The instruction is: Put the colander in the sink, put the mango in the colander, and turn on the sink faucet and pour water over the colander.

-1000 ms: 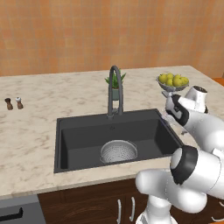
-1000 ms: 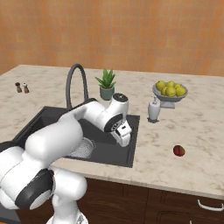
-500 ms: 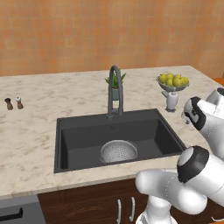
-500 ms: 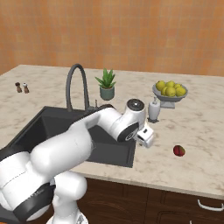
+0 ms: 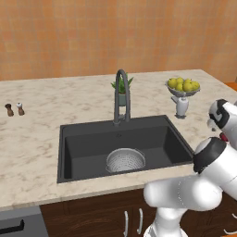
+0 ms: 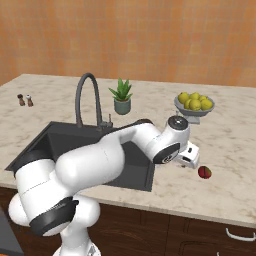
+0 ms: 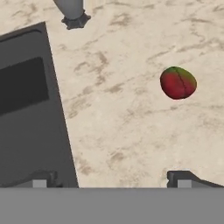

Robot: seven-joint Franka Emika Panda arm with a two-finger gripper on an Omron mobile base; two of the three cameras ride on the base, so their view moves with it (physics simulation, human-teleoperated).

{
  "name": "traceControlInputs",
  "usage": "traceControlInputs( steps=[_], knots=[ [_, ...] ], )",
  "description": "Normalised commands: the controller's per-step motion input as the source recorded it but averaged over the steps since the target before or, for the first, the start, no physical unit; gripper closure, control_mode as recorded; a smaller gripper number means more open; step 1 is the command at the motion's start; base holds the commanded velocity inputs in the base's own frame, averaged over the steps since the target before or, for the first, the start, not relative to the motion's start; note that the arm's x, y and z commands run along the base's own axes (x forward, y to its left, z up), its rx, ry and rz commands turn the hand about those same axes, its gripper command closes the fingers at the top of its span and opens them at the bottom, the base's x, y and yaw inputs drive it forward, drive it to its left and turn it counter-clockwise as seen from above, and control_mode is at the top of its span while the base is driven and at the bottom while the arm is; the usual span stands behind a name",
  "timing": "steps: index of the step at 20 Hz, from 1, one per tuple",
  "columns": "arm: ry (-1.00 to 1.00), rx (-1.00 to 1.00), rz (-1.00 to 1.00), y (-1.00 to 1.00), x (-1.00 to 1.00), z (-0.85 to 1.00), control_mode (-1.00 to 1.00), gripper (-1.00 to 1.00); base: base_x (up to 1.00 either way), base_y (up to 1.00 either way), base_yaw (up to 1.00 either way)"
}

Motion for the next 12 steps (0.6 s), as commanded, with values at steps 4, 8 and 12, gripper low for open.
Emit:
traceControlInputs(
  steps=[4, 8, 12],
  knots=[
    [0.0, -0.13, 0.16, -0.54, 0.0, 0.0, -1.0, -1.0, 0.0, 0.0, 0.0],
    [0.0, -0.17, 0.13, -0.45, 0.0, 0.0, -1.0, -1.0, 0.0, 0.0, 0.0],
    [0.0, -0.17, 0.12, -0.39, 0.0, -0.12, -1.0, -1.0, 0.0, 0.0, 0.0]
  ],
)
